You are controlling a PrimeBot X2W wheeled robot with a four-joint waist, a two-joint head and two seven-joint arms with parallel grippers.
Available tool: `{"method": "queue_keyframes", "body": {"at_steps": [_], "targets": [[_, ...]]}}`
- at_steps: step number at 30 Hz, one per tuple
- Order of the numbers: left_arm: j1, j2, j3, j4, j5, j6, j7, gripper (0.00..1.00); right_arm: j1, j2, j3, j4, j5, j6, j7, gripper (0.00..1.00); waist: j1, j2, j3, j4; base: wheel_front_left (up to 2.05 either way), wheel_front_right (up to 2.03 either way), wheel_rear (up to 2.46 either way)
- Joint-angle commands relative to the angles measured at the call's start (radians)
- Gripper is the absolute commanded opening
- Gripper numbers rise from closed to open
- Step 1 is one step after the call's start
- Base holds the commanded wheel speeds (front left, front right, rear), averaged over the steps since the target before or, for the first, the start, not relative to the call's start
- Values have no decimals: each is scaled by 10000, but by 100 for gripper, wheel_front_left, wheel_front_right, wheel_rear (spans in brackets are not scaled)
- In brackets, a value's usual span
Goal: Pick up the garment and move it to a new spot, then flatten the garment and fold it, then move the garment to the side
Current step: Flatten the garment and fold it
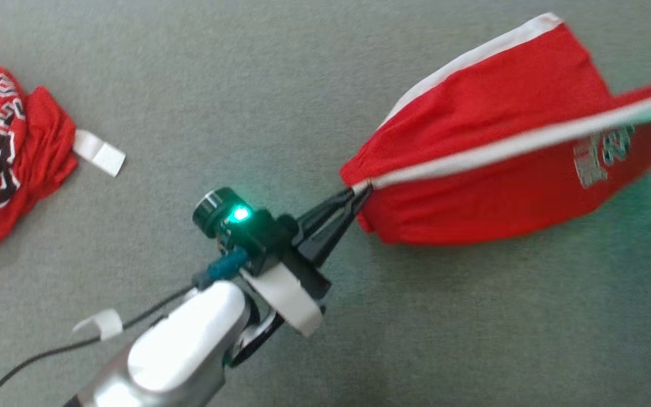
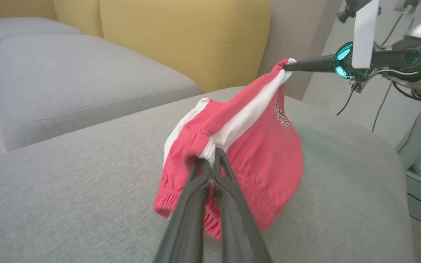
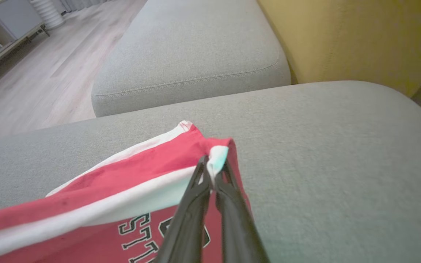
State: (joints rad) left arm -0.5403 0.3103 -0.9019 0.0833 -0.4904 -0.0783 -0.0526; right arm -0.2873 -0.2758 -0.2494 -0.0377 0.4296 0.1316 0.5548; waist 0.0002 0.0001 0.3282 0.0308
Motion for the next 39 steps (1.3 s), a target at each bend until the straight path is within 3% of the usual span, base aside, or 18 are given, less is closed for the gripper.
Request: {"method": "queue_keyframes", "body": {"at_steps": [1,7,14,15,16,17,18,19,25,31,35,39], "targets": [[-503,-64,464,13,-128,38,-19,0,-717,-344,315,48,-93,-9,42,0,-2,-1,335,297,0,0,0],[-1273,-603,516,1158,-299,-106,-154,0,-2730,-552,1175,2021,-345,-9,-329,0,-2,-1,897,535,0,0,0],[-1652,-769,541,1897,-272,-112,-303,0,-4039,-431,1797,3538,-482,-9,-1065,0,-2,-1,1224,594,0,0,0],[-1676,-778,549,1957,-272,-110,-346,0,-4182,-411,1854,3709,-471,-9,-1187,5,-2,-1,1247,595,0,0,0],[-1693,-786,551,2013,-279,-112,-377,12,-4310,-392,1933,3872,-457,-9,-1293,41,-2,-1,1269,593,0,0,0],[-1703,-798,551,2065,-295,-118,-405,35,-4421,-367,2050,4012,-385,-9,-1387,87,-2,-1,1284,588,0,0,0],[-1710,-809,550,2114,-304,-120,-440,65,-4521,-344,2122,4130,-319,-9,-1534,100,-2,-1,1291,581,0,0,0],[-1702,-828,560,2165,-328,-111,-475,100,-4606,-319,2199,4232,-239,-9,-1702,100,-2,-1,1289,574,0,0,0],[-1557,-905,722,2369,-377,164,-865,100,-4678,-342,2797,4347,477,-9,-2477,100,-2,-1,1162,533,0,0,0],[-813,-970,1461,2349,-386,1152,-1876,100,-3807,-995,3637,3825,1302,-9,-3162,100,-2,-1,759,606,0,0,0],[29,-1229,2694,1122,50,1886,-2080,100,-3017,-1500,3584,3860,1434,-9,-3241,100,-2,-1,557,855,0,0,0],[1422,-1567,3943,-321,952,2146,-2087,100,-2552,-2013,3157,4500,1186,-9,-3308,100,-2,-1,428,1227,0,0,0]]}}
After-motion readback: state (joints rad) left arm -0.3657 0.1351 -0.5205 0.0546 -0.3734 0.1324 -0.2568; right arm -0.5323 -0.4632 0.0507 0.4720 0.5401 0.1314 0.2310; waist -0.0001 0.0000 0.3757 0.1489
